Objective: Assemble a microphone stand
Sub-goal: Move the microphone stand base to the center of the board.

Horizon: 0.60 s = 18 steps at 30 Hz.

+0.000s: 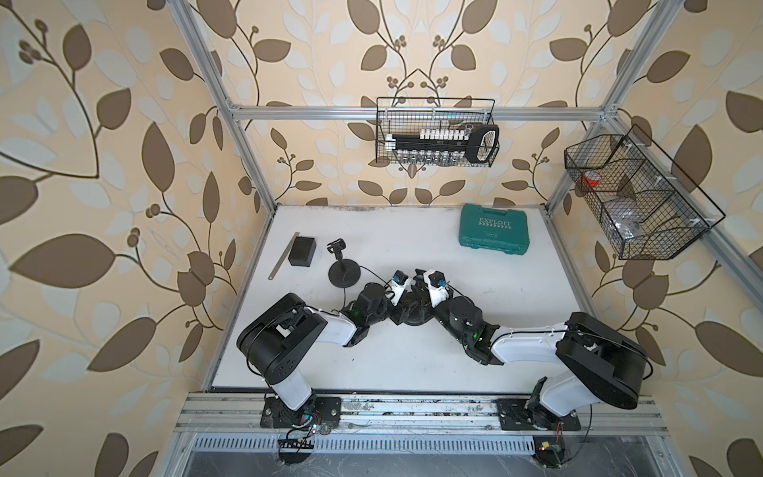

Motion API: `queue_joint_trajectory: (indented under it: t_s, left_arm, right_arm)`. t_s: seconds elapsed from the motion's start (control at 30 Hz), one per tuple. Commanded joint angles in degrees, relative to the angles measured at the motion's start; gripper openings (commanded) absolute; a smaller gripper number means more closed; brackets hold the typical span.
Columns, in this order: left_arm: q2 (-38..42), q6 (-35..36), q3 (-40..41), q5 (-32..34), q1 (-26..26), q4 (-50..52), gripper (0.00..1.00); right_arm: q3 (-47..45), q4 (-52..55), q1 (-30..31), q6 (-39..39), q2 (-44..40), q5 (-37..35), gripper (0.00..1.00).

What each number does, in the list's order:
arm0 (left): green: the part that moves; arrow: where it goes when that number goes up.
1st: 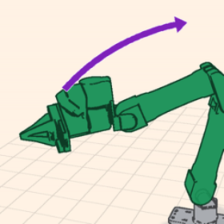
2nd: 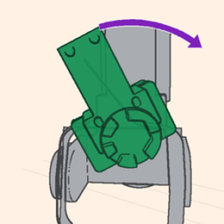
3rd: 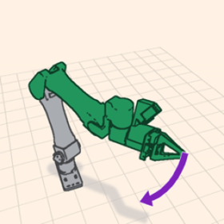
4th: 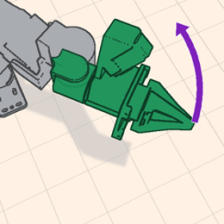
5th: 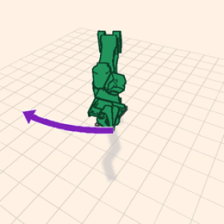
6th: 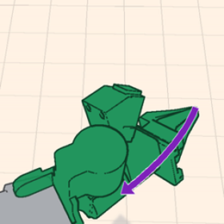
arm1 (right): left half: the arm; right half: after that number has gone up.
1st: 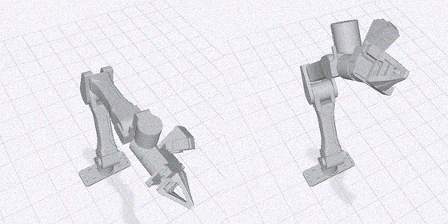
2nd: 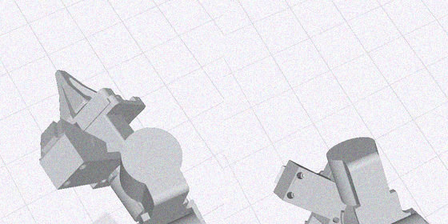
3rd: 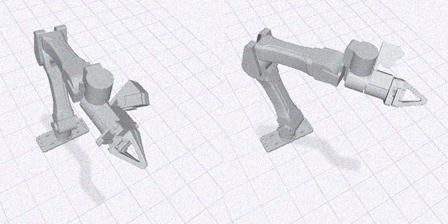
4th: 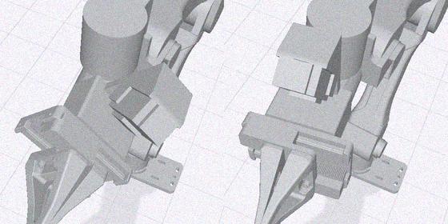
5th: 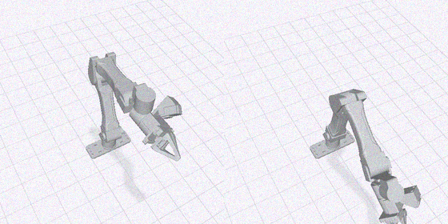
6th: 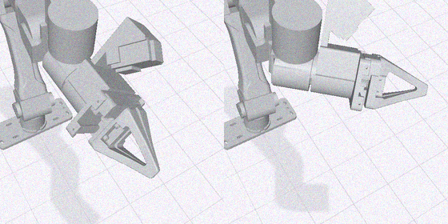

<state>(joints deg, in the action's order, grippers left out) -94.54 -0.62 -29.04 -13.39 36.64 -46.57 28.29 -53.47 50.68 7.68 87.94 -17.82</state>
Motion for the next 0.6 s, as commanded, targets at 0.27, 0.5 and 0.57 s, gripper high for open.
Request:
queue_joint_trajectory:
  t_s: [0.27,0.5,0.57]
  left_arm:
    - [-1.3,0.7,-2.4,-1.4,-1.4,-3.8,0.42]
    - [-2.3,1.9,-1.4,-3.8,-1.4,-7.0,0.38]
    - [-2.7,2.4,-1.7,-4.4,-1.4,-6.9,0.36]
  right_arm:
    - [-1.1,9.9,-0.3,3.4,0.7,2.3,0.00]
    - [-2.0,10.0,-2.9,5.1,0.1,6.4,0.00]
    - [-2.0,10.0,-3.7,5.0,0.2,8.3,0.00]
